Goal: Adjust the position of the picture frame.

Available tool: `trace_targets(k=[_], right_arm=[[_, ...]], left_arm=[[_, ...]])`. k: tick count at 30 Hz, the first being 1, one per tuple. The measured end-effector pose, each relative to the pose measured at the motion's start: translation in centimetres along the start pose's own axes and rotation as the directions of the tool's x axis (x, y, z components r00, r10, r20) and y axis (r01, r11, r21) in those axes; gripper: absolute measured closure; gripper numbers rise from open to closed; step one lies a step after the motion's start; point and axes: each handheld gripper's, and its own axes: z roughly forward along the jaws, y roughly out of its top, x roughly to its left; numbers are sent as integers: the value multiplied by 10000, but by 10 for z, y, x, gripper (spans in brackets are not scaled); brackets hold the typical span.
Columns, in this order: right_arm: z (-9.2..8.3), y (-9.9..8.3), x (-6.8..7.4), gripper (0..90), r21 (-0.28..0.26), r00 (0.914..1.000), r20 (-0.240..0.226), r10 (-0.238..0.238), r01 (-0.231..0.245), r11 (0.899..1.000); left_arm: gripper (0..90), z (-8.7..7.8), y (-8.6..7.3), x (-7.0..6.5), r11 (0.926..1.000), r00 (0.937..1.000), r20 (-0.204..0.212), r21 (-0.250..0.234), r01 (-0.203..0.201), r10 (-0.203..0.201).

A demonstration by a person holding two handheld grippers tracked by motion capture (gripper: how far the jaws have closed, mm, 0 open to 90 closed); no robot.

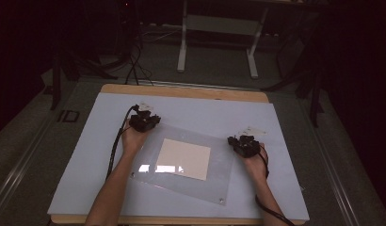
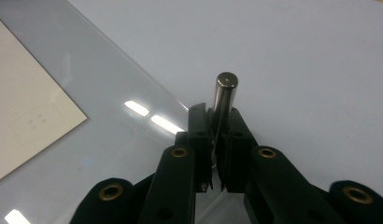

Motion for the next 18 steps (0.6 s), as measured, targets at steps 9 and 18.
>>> trace_targets(k=[9, 18], right_arm=[[0, 0, -3, 845, 25, 9989, -290, 358, -357, 9994], [-2, 5, -8, 835, 329, 9925, -797, 923, -899, 9954]], left_arm=[[846, -1, -1, 2, 9998, 9998, 177, 184, -127, 124], [845, -11, -1, 8, 9979, 9959, 873, 621, 175, -229]])
